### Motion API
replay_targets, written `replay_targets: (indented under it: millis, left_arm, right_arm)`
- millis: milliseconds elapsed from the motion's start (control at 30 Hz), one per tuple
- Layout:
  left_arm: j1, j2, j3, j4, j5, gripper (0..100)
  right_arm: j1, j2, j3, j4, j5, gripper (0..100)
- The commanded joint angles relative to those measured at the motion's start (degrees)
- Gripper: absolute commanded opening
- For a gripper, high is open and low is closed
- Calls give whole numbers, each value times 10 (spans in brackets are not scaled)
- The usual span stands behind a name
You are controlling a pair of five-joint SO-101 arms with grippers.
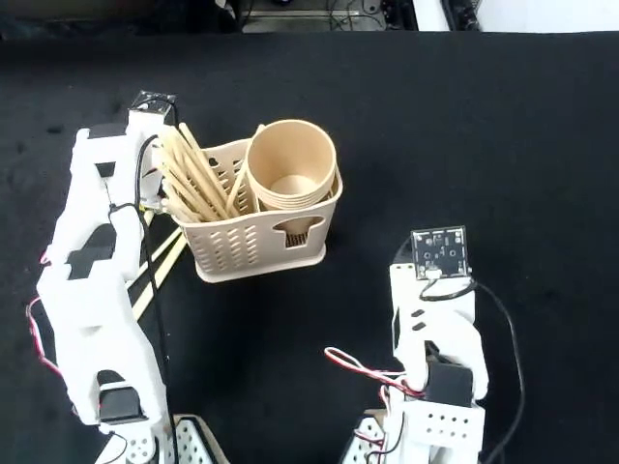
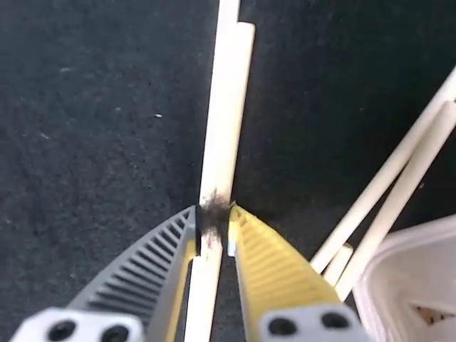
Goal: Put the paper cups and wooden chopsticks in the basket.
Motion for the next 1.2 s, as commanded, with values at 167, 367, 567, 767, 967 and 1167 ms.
replay_targets:
  millis: [167,367,567,767,967,1167]
  left_arm:
    - [-7,-82,1,45,-1,29]
    - [-9,-208,45,73,3,29]
    - [-24,-276,95,51,0,29]
    - [-25,-225,118,-32,0,30]
    - [-46,-130,58,-63,4,141]
    - [-87,-83,-61,-25,18,248]
  right_arm:
    - [-6,-37,-3,1,5,21]
    - [-6,-37,-3,1,5,21]
    - [-6,-37,-3,1,5,21]
    - [-6,-37,-3,1,5,21]
    - [-6,-37,-3,1,5,21]
    - [-6,-37,-3,0,5,21]
